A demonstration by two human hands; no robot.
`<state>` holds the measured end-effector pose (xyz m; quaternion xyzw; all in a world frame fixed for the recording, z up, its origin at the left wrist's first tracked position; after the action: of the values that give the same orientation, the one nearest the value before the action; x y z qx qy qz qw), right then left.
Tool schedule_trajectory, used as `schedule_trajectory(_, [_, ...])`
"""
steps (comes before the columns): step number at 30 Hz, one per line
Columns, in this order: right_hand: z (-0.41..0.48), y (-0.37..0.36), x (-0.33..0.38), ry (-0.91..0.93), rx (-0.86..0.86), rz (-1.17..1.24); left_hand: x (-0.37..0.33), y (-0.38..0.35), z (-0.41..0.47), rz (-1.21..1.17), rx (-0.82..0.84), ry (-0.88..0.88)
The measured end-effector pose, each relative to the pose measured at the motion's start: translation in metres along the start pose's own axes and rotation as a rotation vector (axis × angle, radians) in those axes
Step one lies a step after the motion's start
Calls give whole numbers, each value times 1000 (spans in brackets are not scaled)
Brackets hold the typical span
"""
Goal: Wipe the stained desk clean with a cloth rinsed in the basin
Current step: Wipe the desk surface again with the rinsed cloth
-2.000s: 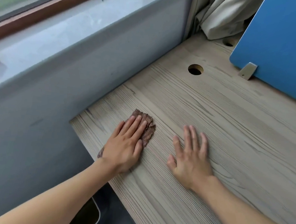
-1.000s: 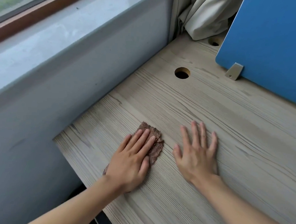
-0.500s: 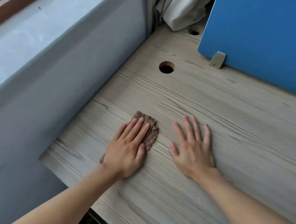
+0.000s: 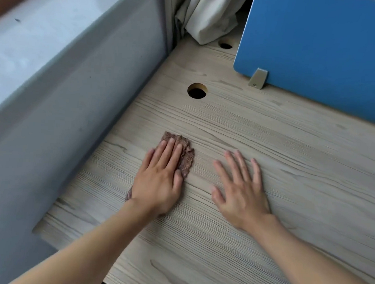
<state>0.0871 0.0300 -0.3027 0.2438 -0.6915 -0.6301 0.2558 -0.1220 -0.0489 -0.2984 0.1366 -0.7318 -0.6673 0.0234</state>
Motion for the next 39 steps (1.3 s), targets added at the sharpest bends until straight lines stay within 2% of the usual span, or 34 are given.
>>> schedule_trajectory(2, [1, -1, -1, 0, -7, 0, -14, -1, 0, 5, -12, 17])
schedule_trajectory(5, [1, 1, 0, -11, -14, 6, -39, -5, -14, -7, 12, -107])
schedule_trajectory(8, [1, 1, 0, 3, -2, -5, -31, -5, -5, -36, 39, -193])
schedule_trajectory(13, [2, 2, -2, 2, 5, -4, -15, 1, 24, -17, -16, -20])
schedule_trajectory(17, [0, -1, -1, -9, -4, 25, -42, -5, 10, -22, -1, -121])
schedule_trajectory(20, [8, 6, -5, -16, -17, 82, -37, -5, 15, -39, 40, -218])
schedule_trajectory(26, [42, 2, -35, -199, 2, 33, -28, 3, 48, -13, -31, -22])
schedule_trajectory(32, [42, -1, -34, -196, -44, 33, -43, -3, 35, -23, 27, -233])
schedule_trajectory(34, [42, -2, -34, -193, -60, 37, -33, 0, 55, -21, 4, -203])
schedule_trajectory(37, [41, -1, -33, -189, -73, 38, -36, 4, 71, -10, -27, -52])
schedule_trajectory(39, [42, 0, -33, -194, -64, 45, -52, 2, 62, -9, -6, -88])
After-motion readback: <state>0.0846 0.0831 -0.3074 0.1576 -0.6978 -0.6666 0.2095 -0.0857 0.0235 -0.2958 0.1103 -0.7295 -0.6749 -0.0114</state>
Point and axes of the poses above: each hand's wrist, its own z-axis towards the middle knuckle, its own y-axis out of the back of the hand, x = y × z, the point moved 2 cm from there along z, towards the middle knuckle, and after that the axes turned 1 degree about -y, right-handed, at the moved point
